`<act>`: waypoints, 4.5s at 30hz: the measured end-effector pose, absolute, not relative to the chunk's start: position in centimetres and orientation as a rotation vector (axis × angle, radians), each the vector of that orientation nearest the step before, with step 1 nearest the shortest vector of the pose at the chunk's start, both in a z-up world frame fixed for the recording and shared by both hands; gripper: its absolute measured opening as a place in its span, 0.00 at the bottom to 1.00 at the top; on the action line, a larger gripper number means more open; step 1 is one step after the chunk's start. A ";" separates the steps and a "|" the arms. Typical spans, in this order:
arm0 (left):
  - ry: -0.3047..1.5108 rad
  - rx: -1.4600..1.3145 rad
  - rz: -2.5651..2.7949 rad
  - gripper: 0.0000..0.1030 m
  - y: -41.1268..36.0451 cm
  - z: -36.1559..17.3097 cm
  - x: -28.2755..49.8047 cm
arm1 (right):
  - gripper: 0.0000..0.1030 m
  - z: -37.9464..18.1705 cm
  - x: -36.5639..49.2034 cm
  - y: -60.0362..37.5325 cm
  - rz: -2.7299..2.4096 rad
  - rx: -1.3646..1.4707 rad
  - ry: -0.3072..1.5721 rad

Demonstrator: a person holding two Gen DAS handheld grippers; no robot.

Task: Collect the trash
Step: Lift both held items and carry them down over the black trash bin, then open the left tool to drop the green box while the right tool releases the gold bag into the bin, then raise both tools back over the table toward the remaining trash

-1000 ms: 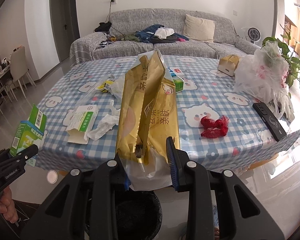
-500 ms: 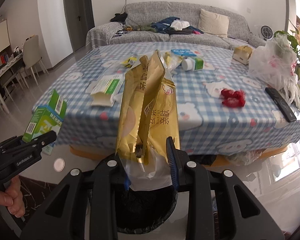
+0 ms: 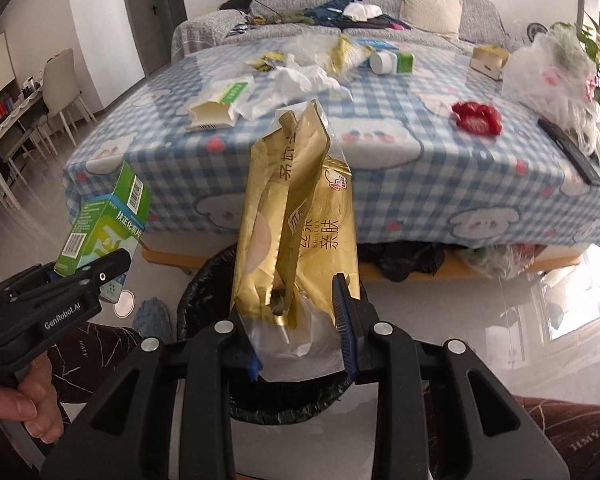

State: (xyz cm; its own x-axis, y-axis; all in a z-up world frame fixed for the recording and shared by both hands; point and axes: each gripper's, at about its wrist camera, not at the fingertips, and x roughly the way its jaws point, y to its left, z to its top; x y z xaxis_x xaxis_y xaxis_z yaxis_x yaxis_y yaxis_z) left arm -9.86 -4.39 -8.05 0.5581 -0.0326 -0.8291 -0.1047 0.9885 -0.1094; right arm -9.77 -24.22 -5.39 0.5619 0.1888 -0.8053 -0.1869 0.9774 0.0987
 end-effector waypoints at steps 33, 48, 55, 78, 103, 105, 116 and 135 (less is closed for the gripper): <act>1.081 -0.056 -0.120 0.45 -13.8 -17.1 -6.3 | 0.27 -7.9 -8.6 -27.8 0.053 -0.003 1.056; 1.110 -0.027 -0.137 0.72 -14.2 -17.6 -6.6 | 0.27 -8.9 -8.1 -28.1 0.037 0.018 1.087; 1.056 -0.080 -0.070 0.91 -10.4 -14.8 -7.3 | 0.27 -10.6 -8.1 -27.7 0.055 0.050 1.144; 1.084 -0.100 0.003 0.94 -4.6 -12.6 -6.8 | 0.27 -15.0 -7.8 -22.6 0.144 0.059 1.223; 1.085 -0.099 0.057 0.94 -2.0 -12.3 -6.6 | 0.29 -18.4 -5.6 -17.3 0.223 0.001 1.216; 1.082 -0.100 0.061 0.94 -1.9 -12.2 -6.4 | 0.32 -18.4 -5.6 -17.3 0.217 -0.006 1.216; 1.079 -0.097 0.067 0.94 -2.0 -11.9 -6.1 | 0.82 -15.3 -5.2 -19.3 0.121 -0.025 1.157; 1.004 -0.051 0.032 0.94 -5.0 -8.7 -3.3 | 0.91 -5.3 -3.1 -26.5 -0.080 -0.034 0.951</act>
